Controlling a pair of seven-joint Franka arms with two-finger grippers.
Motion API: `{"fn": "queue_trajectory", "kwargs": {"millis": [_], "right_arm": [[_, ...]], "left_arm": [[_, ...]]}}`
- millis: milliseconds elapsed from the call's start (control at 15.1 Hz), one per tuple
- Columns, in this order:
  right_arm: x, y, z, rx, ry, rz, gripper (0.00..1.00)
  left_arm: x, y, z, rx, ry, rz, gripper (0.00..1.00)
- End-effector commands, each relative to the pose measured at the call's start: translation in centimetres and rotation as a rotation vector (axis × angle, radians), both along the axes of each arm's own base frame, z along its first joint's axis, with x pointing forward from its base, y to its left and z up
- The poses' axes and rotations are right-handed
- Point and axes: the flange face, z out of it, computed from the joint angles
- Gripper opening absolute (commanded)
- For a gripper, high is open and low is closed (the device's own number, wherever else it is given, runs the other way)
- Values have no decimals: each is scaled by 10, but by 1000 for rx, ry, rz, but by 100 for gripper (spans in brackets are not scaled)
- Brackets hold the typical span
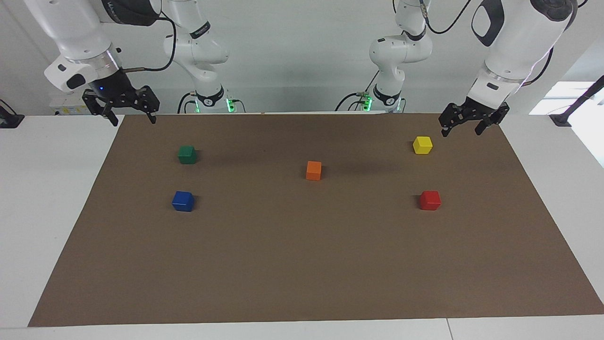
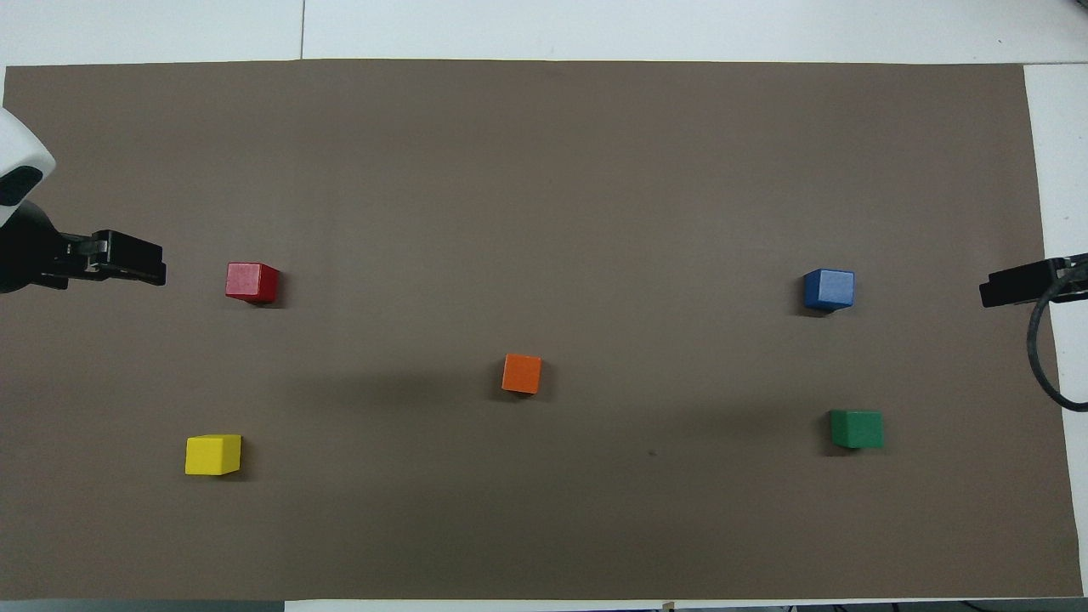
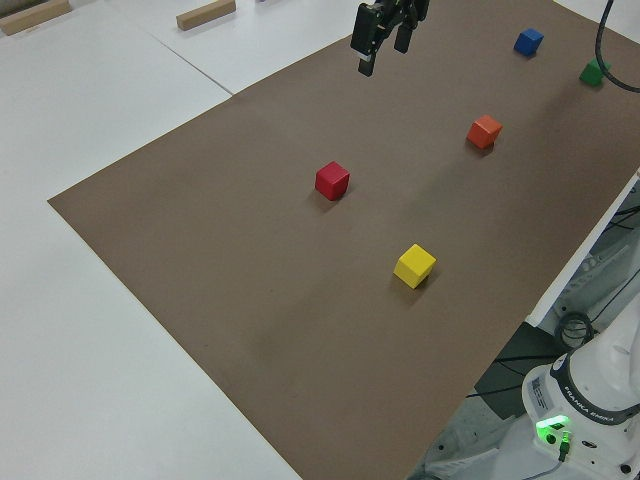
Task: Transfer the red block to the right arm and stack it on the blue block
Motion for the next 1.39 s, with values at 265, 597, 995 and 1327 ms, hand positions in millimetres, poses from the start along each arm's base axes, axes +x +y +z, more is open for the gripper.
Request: {"fn": "queue_trajectory", "kwargs": {"millis": [265,597,995,1327], "right_arm": [[-10,-1,1,17,8,-26,100],[-11,0,-4,19,16,-18,100],[-10,5,-52,211,52,-45,100],[-6,12,-91,385,47,4,100]], "left_arm": [[-3,2,3,-16,-20,8,100],[-6,21,-5,-14,-12,48,100],[5,32,-71,-16,-24,54,100],[25,29,-151,-25,-33,41,100]]}}
